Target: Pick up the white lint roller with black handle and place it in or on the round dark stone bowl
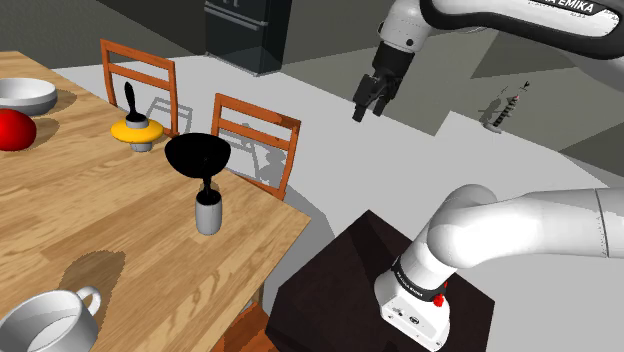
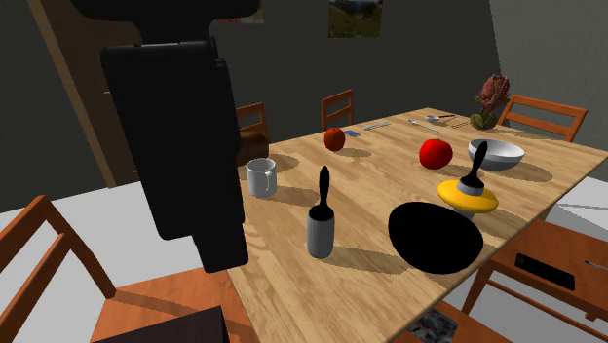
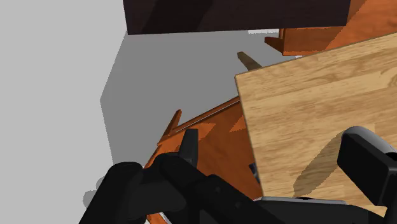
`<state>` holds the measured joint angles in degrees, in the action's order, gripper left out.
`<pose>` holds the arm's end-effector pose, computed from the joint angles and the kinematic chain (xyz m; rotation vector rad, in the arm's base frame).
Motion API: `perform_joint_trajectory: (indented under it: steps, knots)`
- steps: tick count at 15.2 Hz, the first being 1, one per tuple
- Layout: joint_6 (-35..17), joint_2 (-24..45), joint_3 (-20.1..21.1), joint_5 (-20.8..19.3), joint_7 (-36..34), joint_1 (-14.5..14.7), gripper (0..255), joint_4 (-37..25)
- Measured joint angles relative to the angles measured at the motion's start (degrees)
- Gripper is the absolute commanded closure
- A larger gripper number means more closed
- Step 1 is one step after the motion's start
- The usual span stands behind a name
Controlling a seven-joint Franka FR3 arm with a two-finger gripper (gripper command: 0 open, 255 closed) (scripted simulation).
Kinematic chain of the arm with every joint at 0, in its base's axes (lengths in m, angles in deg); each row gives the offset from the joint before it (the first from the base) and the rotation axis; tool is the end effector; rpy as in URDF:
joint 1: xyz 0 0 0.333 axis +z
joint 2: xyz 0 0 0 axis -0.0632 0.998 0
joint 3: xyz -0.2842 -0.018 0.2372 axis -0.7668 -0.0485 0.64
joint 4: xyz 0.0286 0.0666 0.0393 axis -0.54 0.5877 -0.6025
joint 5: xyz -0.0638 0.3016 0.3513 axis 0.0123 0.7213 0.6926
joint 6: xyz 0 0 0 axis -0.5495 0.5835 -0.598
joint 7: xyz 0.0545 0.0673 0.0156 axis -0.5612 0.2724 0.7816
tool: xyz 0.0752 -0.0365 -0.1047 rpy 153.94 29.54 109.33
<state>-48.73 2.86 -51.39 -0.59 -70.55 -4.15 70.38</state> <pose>0.3358 -0.0011 0.6005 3.1389 -0.0587 0.0614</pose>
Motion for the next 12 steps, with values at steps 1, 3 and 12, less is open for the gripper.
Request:
perform_joint_trajectory:
  steps: [1, 3, 12]
  knots:
    - [0.00, 0.00, 0.00, 0.00, 0.00, 0.00, 0, 0.00]
    - [-2.86, -0.40, 0.61, 0.90, -0.68, 0.44, 0, 2.35]
    - [-24.57, 1.30, 6.27, 7.73, -5.51, 4.45, 0, 14.75]
